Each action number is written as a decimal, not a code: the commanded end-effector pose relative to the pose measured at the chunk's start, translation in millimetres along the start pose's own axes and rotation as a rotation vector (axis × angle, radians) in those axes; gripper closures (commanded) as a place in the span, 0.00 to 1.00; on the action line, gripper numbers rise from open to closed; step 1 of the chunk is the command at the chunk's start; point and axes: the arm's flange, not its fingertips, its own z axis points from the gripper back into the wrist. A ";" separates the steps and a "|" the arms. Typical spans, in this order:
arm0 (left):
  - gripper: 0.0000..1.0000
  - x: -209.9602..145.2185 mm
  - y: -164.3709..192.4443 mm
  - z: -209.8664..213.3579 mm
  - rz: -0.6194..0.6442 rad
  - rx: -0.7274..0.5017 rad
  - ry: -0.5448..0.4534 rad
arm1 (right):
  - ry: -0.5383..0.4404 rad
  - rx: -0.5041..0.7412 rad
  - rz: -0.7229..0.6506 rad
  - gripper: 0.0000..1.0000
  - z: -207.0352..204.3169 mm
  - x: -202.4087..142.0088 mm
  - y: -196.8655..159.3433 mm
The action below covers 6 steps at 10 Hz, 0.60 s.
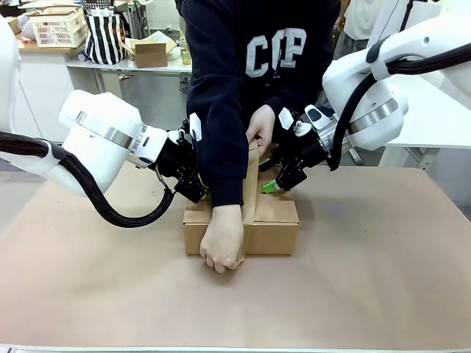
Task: Pack the gift set into the box.
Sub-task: Press and hold the closed box until the human finishes sealing it.
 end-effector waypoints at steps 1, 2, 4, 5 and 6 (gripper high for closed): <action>0.00 -2.7 -2.9 -1.2 -0.011 0.001 0.008 | 0.000 -0.001 0.007 0.00 -0.6 -0.8 0.7; 0.00 -2.7 -2.9 -1.2 -0.011 0.001 0.008 | 0.000 -0.001 0.007 0.00 -0.6 -0.8 0.7; 0.00 -2.7 -2.9 -1.2 -0.011 0.001 0.008 | 0.000 -0.001 0.007 0.00 -0.6 -0.8 0.7; 0.00 -2.7 -2.9 -1.2 -0.011 0.001 0.008 | 0.000 -0.001 0.007 0.00 -0.6 -0.8 0.7; 0.00 -2.7 -2.9 -1.2 -0.011 0.001 0.008 | 0.000 -0.001 0.007 0.00 -0.6 -0.8 0.7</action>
